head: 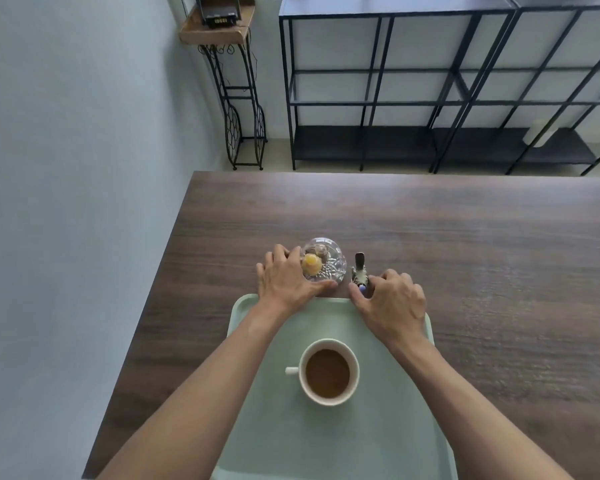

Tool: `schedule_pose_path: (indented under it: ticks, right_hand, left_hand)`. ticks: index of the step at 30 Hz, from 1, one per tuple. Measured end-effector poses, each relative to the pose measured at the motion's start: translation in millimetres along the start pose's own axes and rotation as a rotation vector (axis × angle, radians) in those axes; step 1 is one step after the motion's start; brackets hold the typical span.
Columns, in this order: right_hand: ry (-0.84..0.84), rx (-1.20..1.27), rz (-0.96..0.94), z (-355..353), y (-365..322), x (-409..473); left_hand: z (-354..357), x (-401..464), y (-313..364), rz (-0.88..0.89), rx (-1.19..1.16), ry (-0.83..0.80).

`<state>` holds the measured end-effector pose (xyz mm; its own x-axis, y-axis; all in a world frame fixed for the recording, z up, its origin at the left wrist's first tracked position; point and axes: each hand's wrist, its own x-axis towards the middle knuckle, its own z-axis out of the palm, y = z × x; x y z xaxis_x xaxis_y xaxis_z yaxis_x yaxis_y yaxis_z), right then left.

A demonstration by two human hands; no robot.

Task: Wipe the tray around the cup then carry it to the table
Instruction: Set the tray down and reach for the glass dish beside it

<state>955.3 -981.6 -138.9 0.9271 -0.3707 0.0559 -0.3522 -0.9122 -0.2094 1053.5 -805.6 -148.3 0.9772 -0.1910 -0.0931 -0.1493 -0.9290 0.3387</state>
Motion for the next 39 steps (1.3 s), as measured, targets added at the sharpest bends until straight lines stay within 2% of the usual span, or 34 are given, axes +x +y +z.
schedule_pose_path:
  ticks: [10, 16, 26, 33, 39]
  right_hand:
    - [0.003, 0.051, 0.079, 1, -31, 9]
    - [0.048, 0.107, 0.057, 2, -90, 37]
    - [-0.04, 0.094, 0.016, 42, -208, 64]
    - [0.006, 0.144, 0.057, 65, -265, 77]
    - [0.029, 0.153, 0.068, 78, -283, 87]
  left_hand:
    - [-23, 8, -50, -0.031, -0.024, -0.011]
    - [-47, 27, -102, -0.102, -0.051, -0.013]
    - [-86, 59, -191, -0.224, -0.215, -0.057]
    - [-93, 86, -223, -0.298, -0.256, -0.073]
    - [-90, 102, -230, -0.307, -0.296, -0.108]
